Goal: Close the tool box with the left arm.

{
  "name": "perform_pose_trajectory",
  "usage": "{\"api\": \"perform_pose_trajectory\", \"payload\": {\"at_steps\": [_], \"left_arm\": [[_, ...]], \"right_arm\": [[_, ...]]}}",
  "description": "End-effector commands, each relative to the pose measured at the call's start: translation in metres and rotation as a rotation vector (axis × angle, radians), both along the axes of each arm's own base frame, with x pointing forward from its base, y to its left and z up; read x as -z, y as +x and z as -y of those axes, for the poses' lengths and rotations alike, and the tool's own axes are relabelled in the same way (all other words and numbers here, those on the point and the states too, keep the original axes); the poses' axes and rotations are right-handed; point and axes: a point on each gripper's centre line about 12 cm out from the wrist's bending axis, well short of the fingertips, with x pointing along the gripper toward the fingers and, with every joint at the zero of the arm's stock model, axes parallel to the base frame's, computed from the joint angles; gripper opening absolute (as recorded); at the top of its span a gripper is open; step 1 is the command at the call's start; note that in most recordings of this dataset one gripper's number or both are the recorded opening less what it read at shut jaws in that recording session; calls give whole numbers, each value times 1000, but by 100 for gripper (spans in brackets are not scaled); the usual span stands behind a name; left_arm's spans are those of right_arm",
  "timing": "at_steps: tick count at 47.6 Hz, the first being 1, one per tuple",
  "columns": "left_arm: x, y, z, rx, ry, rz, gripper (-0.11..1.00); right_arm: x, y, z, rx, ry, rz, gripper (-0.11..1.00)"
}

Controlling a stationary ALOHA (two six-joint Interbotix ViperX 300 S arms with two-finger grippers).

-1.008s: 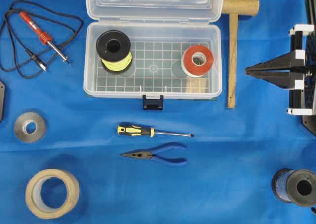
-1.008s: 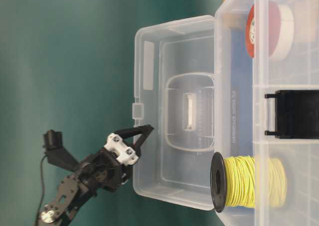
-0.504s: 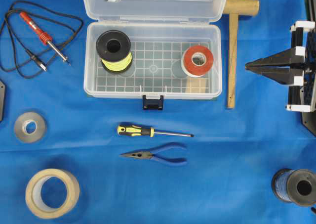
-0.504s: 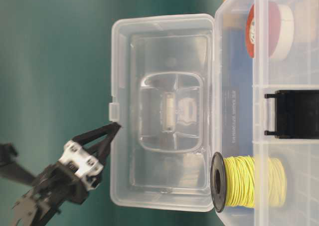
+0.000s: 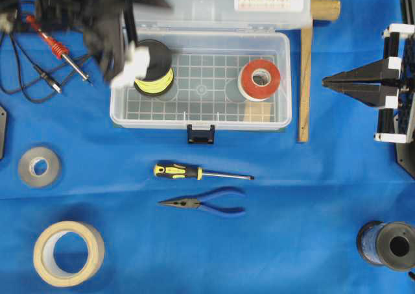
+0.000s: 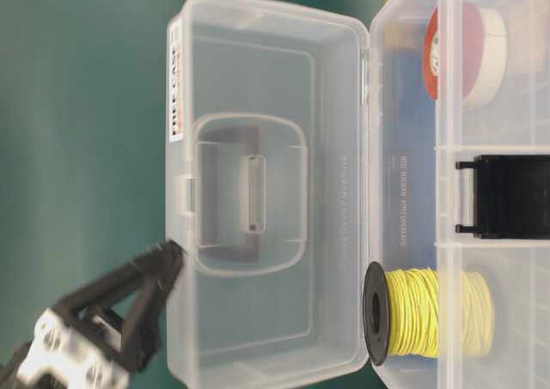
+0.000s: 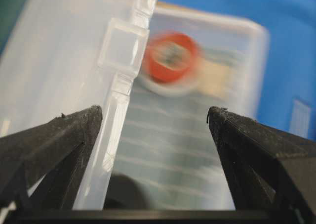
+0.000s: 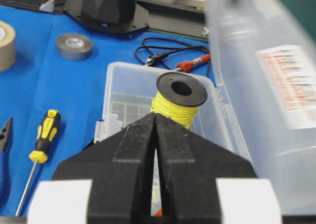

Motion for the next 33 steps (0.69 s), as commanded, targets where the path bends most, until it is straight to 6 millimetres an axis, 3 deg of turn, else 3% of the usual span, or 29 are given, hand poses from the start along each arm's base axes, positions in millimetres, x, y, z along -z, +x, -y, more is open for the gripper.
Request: {"api": "perform_pose_trajectory", "payload": {"at_steps": [1,8,14,23,33], "left_arm": [[-9,-2,26,41,-42,32,92],[0,-9,67,78,-157,2,92],[6,-17,89,86,-232,-39,92],[-10,-26,91,99,-228,13,92],[-37,-52,82,163,-111,207,92]], "right_arm": [[-3,2,0,1,-4,7,0],[-3,2,0,1,-4,7,0],[-3,2,1,2,-5,7,0],[-4,2,1,1,-16,7,0],[-7,1,1,2,-15,20,0]]}}
